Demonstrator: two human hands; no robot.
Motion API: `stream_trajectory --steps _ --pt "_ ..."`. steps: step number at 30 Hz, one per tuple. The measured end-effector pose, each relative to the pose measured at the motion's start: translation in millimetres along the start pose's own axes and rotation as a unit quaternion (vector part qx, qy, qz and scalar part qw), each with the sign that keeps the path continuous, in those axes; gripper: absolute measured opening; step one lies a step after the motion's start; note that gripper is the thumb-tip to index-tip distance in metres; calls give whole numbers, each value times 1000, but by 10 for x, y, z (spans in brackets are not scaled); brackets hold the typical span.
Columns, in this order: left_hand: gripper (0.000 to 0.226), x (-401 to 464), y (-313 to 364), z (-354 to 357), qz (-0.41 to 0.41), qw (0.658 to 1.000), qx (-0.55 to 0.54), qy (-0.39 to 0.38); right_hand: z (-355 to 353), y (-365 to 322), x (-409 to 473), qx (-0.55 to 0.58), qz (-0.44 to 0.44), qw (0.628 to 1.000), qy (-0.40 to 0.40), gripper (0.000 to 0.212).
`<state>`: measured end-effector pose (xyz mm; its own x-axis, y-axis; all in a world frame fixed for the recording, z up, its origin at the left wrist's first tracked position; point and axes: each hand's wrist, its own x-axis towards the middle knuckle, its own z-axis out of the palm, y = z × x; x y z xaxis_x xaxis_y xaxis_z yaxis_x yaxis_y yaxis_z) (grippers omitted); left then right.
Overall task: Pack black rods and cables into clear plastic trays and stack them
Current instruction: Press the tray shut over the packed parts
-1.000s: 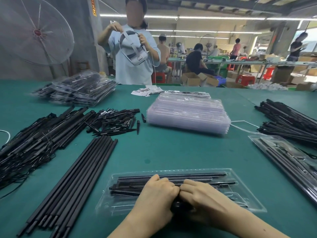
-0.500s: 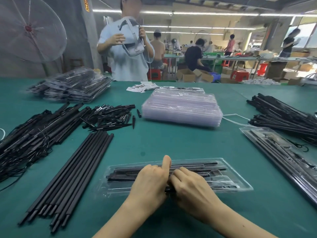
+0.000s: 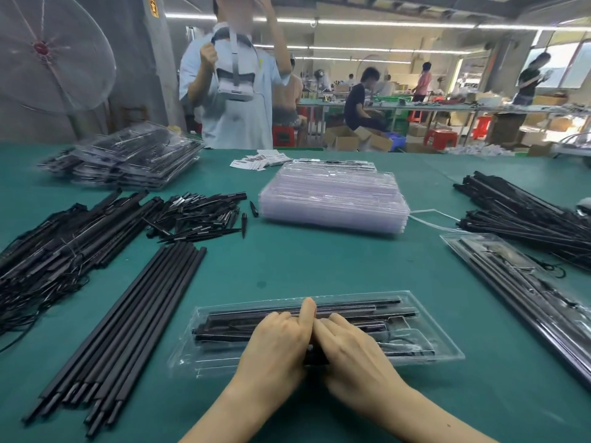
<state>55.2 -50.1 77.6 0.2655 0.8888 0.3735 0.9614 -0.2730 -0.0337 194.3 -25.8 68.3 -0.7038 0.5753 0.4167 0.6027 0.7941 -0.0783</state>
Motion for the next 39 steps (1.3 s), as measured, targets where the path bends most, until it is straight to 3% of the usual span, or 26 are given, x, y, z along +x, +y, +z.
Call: stream_trajectory --steps 4,7,13,23,27,31,39 --pt "54 24 -26 8 -13 1000 -5 -7 -20 24 11 16 14 999 -31 39" --pt "55 30 -47 -17 -31 998 2 -57 -13 59 57 42 10 997 -59 31" --pt "54 5 -85 142 -37 999 -8 -35 37 79 94 75 4 993 -96 29" --pt "53 43 -93 116 -50 999 -13 -13 61 51 99 26 54 995 -80 24" --pt "51 51 -104 59 -40 999 3 1 -25 34 114 -37 27 998 -48 46" --pt "48 89 -116 -14 -55 998 4 27 -75 13 128 -102 -4 995 4 30" --pt "43 79 -109 13 -49 998 15 25 -37 68 107 -159 -55 984 58 21"
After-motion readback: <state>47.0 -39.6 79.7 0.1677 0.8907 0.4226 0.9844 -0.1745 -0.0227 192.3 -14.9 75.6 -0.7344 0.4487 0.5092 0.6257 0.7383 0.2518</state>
